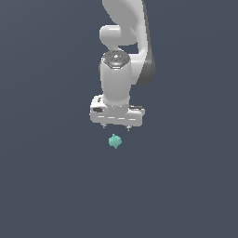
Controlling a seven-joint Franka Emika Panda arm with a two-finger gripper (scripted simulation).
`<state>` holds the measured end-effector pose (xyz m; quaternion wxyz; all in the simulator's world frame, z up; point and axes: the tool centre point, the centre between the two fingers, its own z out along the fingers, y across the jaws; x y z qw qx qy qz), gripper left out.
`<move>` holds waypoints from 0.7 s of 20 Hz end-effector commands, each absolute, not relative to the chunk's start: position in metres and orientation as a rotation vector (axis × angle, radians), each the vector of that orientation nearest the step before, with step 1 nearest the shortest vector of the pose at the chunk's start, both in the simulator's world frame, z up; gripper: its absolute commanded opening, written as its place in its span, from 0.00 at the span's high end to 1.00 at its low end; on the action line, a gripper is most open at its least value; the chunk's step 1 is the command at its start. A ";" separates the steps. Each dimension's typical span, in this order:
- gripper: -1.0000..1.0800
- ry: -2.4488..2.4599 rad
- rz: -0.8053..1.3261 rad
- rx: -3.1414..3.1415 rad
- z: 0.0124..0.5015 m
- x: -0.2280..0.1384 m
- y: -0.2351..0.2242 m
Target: Pick up the object and move it to a goal position.
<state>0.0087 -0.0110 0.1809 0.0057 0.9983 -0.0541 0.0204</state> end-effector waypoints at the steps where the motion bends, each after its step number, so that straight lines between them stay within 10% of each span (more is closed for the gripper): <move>1: 0.04 -0.254 0.060 3.123 0.176 0.008 -0.011; 14: 0.04 -0.827 0.032 3.039 0.145 0.005 -0.013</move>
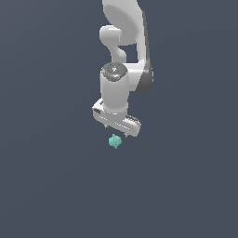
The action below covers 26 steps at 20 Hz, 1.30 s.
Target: Pick up the object and move it to a goal position.
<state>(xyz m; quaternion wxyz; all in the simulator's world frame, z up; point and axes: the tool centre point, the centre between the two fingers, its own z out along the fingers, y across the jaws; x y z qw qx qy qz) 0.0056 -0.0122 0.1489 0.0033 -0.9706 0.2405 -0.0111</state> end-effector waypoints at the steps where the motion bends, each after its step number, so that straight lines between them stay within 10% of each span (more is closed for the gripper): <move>1: 0.04 0.866 -0.029 -3.011 0.143 0.005 -0.013; 26: 0.04 1.778 0.000 -2.588 0.093 -0.003 -0.021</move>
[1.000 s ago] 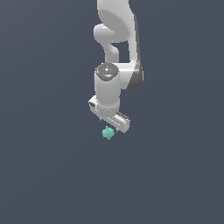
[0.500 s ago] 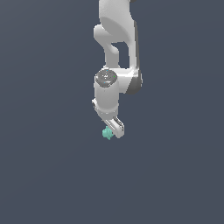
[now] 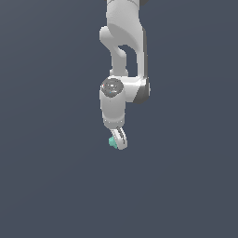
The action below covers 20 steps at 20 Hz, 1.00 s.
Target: Pick up the object and move it to a goal position.
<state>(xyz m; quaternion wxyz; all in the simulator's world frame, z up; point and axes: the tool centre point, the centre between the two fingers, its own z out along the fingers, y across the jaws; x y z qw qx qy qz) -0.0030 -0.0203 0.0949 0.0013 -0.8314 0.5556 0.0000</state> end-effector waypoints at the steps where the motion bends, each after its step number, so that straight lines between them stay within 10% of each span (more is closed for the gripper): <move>1: 0.04 1.794 0.000 -2.577 0.092 -0.004 -0.021; 20: 0.04 1.855 0.000 -2.536 0.054 -0.005 -0.022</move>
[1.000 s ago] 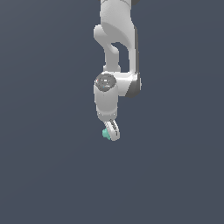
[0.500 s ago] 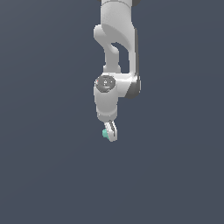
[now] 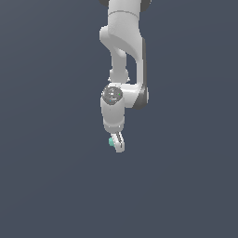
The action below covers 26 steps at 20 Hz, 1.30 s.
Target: Pick up the object and move it to a goal position.
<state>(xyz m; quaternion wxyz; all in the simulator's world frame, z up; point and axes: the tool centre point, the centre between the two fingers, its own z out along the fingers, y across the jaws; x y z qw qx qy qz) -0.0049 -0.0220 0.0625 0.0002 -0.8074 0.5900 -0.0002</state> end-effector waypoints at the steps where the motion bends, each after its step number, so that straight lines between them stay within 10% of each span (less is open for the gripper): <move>1: 0.04 1.855 0.000 -2.535 0.050 -0.006 -0.022; 7: 0.04 1.856 0.000 -2.535 0.039 -0.004 -0.022; 8: 1.00 1.856 0.000 -2.535 0.039 -0.004 -0.022; 26: 1.00 1.856 -0.001 -2.535 0.052 0.006 -0.042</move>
